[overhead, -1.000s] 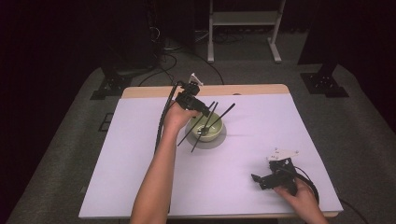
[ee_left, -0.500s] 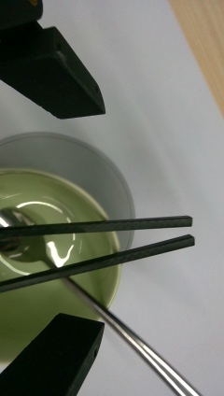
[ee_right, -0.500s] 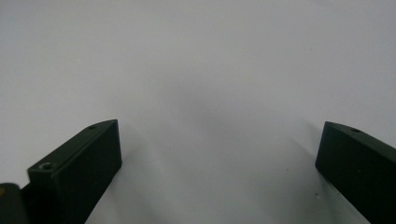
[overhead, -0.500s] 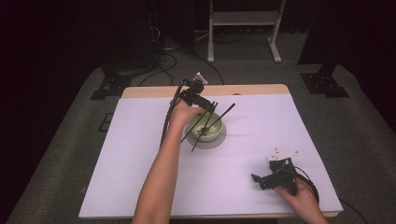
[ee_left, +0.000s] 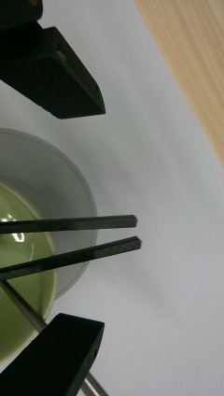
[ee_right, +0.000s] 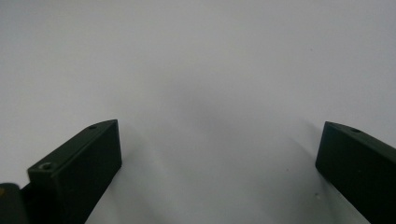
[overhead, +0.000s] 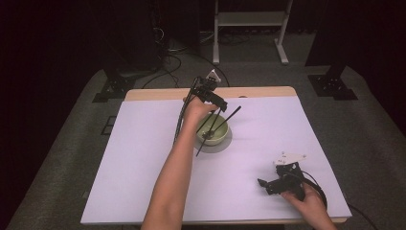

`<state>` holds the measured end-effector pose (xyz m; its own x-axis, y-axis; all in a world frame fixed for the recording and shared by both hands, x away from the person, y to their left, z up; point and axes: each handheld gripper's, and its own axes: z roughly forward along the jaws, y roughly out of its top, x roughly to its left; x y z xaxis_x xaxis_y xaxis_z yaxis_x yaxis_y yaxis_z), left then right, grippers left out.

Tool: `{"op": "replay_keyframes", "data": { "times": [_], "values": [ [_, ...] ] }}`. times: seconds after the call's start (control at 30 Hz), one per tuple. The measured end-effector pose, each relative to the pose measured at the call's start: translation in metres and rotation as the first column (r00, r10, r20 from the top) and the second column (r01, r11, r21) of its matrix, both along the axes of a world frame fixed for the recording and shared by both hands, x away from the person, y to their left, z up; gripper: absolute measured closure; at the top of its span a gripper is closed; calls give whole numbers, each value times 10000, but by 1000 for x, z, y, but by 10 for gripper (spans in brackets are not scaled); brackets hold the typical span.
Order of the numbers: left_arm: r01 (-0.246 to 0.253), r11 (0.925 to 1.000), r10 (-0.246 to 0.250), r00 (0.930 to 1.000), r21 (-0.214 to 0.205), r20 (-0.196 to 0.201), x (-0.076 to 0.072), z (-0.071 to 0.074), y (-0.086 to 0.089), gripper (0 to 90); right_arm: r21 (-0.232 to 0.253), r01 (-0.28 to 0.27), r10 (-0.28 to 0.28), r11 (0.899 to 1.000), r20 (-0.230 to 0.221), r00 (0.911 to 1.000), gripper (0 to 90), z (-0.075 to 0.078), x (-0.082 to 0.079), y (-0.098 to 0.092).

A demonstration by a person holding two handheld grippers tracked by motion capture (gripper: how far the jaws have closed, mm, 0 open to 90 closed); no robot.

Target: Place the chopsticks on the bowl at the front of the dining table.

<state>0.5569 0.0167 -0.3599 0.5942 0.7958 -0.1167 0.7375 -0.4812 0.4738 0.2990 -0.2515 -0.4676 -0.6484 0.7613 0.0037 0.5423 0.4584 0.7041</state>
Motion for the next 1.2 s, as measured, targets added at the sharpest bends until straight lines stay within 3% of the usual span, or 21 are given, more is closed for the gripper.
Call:
{"op": "replay_keyframes", "data": {
  "times": [0.43,0.73,1.2],
  "values": [
    [-289,9988,288,9996,394,30,14,-7,-8,0,-31,-19,19,10000,14,10000,0,0,0,0],
    [-374,9960,396,9989,814,-264,20,-18,-15,0,-19,-12,12,10000,24,10000,0,0,0,0],
    [-715,9911,766,9962,1122,-424,26,-21,-2,0,-14,-14,14,10000,15,10000,0,0,0,0]
  ]
}}
